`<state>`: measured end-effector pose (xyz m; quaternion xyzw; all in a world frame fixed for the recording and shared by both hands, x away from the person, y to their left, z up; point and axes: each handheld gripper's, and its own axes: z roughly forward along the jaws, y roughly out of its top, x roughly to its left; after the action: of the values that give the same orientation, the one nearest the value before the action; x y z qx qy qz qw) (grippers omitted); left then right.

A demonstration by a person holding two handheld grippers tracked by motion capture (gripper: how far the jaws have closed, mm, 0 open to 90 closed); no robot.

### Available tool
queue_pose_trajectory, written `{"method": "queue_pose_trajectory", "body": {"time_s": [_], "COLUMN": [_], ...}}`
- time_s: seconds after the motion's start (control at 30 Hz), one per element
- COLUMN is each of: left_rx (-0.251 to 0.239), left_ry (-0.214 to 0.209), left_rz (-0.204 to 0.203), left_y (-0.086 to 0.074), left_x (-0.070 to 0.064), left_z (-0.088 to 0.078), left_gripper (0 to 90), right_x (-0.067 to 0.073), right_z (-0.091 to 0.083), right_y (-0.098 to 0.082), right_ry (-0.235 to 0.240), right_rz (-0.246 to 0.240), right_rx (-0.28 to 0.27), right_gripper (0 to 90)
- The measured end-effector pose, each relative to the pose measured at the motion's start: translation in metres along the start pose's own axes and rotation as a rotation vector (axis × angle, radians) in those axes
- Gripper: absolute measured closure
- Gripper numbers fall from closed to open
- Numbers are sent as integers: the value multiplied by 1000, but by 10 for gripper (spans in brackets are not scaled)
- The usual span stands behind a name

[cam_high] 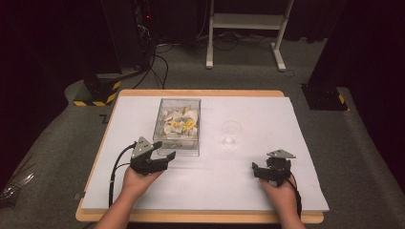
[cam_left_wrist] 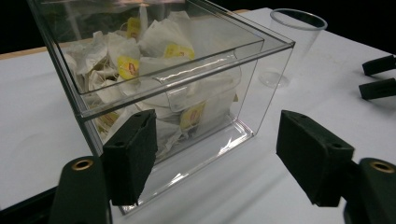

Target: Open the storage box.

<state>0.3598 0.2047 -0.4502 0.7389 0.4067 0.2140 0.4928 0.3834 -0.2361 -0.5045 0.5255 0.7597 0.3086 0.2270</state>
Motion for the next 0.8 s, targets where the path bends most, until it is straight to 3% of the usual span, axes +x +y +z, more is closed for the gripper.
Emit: {"method": "queue_pose_trajectory", "body": {"time_s": [0.33, 0.8], "left_rx": [1, -19], "left_ry": [39, 97], "left_rz": [3, -8], "left_y": [-3, -5], "left_x": [3, 3], "left_z": [15, 32], "left_gripper": [369, 528], "right_x": [0, 0], "right_z": [0, 0], "right_y": [0, 0], "right_ry": [1, -1], "right_rz": [1, -1], "right_rx": [0, 0], "right_gripper": [124, 124]}}
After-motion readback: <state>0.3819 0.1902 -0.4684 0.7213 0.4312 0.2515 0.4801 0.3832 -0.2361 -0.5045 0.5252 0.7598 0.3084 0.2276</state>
